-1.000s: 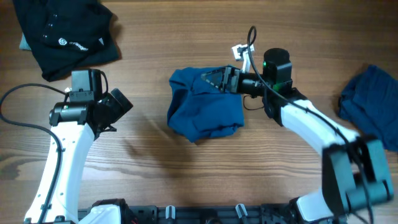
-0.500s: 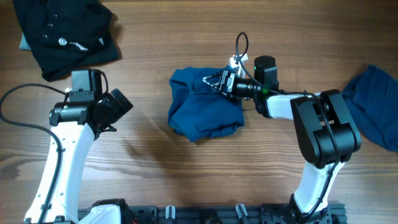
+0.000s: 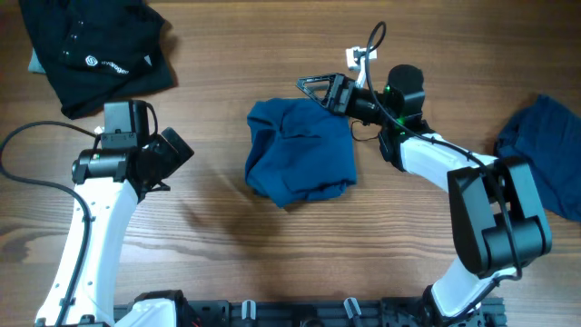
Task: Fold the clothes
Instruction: 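Release the bundle and withdraw the right gripper to the right, then move the left gripper to the bundle's left side and grasp it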
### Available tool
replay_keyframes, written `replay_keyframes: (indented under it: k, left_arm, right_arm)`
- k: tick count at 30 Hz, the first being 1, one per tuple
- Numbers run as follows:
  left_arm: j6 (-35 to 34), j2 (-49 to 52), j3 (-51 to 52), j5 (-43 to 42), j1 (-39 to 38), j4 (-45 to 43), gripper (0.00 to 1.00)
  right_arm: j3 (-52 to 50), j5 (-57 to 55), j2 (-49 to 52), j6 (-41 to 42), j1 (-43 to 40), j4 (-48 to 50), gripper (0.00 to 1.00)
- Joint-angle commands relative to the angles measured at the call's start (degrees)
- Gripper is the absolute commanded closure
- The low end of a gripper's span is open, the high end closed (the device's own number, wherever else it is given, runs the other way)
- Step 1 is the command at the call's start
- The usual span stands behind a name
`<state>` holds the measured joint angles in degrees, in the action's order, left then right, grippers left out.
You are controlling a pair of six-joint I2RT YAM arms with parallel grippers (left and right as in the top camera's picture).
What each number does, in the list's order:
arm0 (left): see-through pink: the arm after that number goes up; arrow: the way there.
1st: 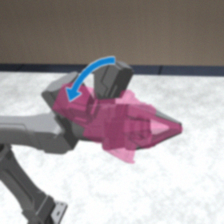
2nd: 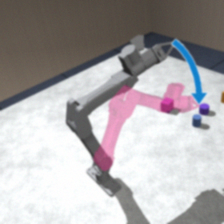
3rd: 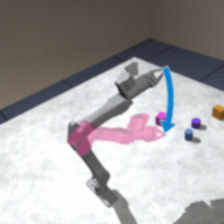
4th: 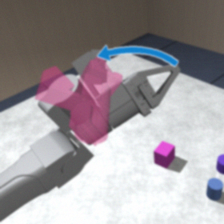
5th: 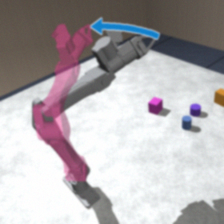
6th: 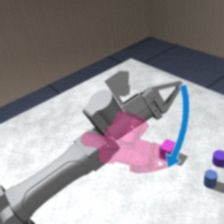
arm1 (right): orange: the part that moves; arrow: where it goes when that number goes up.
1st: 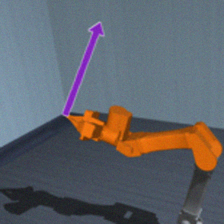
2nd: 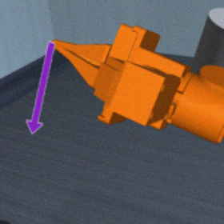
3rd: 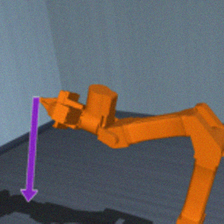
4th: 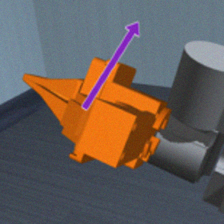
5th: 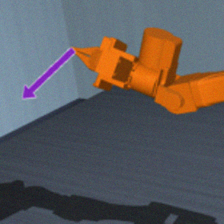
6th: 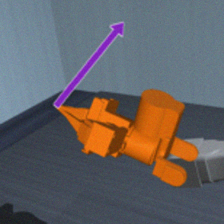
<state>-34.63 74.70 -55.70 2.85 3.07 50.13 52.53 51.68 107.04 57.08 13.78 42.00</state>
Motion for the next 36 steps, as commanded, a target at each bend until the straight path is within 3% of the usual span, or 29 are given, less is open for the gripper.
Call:
replay_keyframes:
  k: [1, 4, 10, 15, 19, 25, 28, 32, 36]
  left_arm:
    - [-0.3, 0.3, 0.3, -1.2, 0.3, -0.1, 0.00]
    - [-0.3, 0.3, 0.3, -1.1, 0.3, -0.2, 0.00]
    - [-0.3, 0.3, 0.3, -1.9, 0.3, -0.1, 0.00]
    - [-0.3, 0.3, 0.3, -2.2, 0.3, 0.3, 0.00]
    - [-0.3, 0.3, 0.3, -2.2, 0.3, 1.1, 0.00]
    - [1.7, 0.3, 0.3, -4.3, 0.3, 1.8, 0.00]
    - [5.7, 0.3, 0.3, -8.2, 0.3, 1.8, 0.00]
    - [10.3, 0.3, 0.3, -13.8, 0.3, 0.7, 0.00]
    - [12.2, 0.5, 0.3, -18.5, 0.3, -1.1, 0.00]
  right_arm:
    - [0.1, -7.7, 1.4, -5.4, 0.1, -7.8, 0.09]
    - [0.1, -11.5, 3.3, -8.7, 0.2, -12.9, 0.08]
    - [0.1, -14.9, 8.7, -9.7, 0.0, -13.2, 0.07]
    - [0.1, -9.5, 8.9, -10.4, -1.1, -13.1, 0.08]
    - [0.1, -6.4, 3.2, -9.0, -2.2, -12.5, 0.06]
    - [0.1, -3.8, -13.3, -9.7, -4.3, -16.5, 0.02]
    - [0.1, -4.9, -23.5, -14.5, -6.2, -26.6, 0.01]
    - [0.1, -11.8, -32.7, -21.6, -8.6, -47.3, 0.01]
    - [0.1, -19.3, -34.7, -24.8, -9.3, -62.0, 0.00]
